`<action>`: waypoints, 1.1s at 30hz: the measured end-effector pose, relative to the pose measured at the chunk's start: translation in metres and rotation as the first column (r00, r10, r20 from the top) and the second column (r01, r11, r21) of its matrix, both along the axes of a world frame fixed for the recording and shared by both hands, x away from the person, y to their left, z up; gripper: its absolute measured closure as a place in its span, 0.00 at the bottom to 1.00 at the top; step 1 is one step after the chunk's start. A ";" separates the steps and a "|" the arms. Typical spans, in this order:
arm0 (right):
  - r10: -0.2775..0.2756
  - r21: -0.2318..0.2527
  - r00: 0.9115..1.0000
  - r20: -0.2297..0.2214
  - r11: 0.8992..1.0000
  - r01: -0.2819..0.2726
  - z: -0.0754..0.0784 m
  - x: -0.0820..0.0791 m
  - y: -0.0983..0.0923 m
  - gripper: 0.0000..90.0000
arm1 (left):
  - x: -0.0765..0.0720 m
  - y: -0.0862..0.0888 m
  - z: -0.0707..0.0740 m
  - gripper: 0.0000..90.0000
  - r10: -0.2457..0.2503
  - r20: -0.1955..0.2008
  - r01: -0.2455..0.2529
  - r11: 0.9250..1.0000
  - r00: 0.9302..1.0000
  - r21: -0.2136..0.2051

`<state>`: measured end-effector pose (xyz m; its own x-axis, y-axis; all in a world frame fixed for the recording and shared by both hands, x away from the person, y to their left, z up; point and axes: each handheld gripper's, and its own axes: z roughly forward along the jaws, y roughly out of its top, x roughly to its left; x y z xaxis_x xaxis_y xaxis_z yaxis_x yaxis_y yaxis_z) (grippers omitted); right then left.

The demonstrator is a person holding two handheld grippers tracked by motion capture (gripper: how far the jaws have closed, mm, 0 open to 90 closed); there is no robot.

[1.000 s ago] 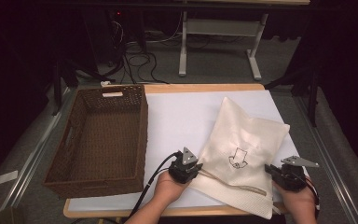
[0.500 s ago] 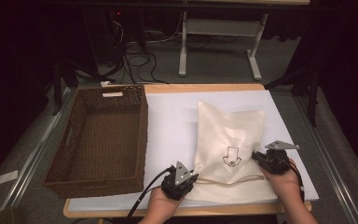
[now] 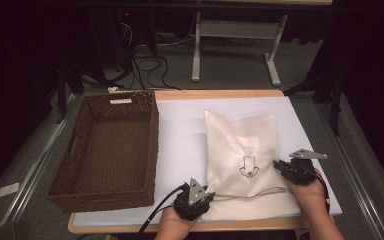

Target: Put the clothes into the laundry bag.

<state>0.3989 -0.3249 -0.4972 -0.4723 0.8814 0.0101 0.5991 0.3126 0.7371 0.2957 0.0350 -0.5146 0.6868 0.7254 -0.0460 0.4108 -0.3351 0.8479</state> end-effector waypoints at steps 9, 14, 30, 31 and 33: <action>-0.017 0.061 0.993 0.116 0.998 0.010 0.025 -0.036 0.002 0.61 | -0.012 0.032 0.031 0.43 0.116 0.119 -0.108 0.992 0.986 -0.071; 0.045 0.113 0.972 0.230 0.991 -0.072 0.041 -0.061 0.022 0.21 | -0.019 0.040 0.041 0.12 0.164 0.155 -0.155 0.986 0.974 -0.065; 0.119 0.115 0.939 0.322 0.980 -0.163 0.058 -0.085 0.061 0.01 | -0.012 0.041 0.046 0.00 0.157 0.192 -0.146 0.987 0.969 -0.069; 0.118 0.116 0.939 0.324 0.980 -0.163 0.058 -0.085 0.061 0.01 | -0.012 0.041 0.045 0.00 0.156 0.191 -0.146 0.987 0.969 -0.065; 0.114 0.117 0.938 0.328 0.980 -0.160 0.059 -0.085 0.060 0.01 | -0.011 0.040 0.044 0.00 0.157 0.187 -0.149 0.987 0.970 -0.057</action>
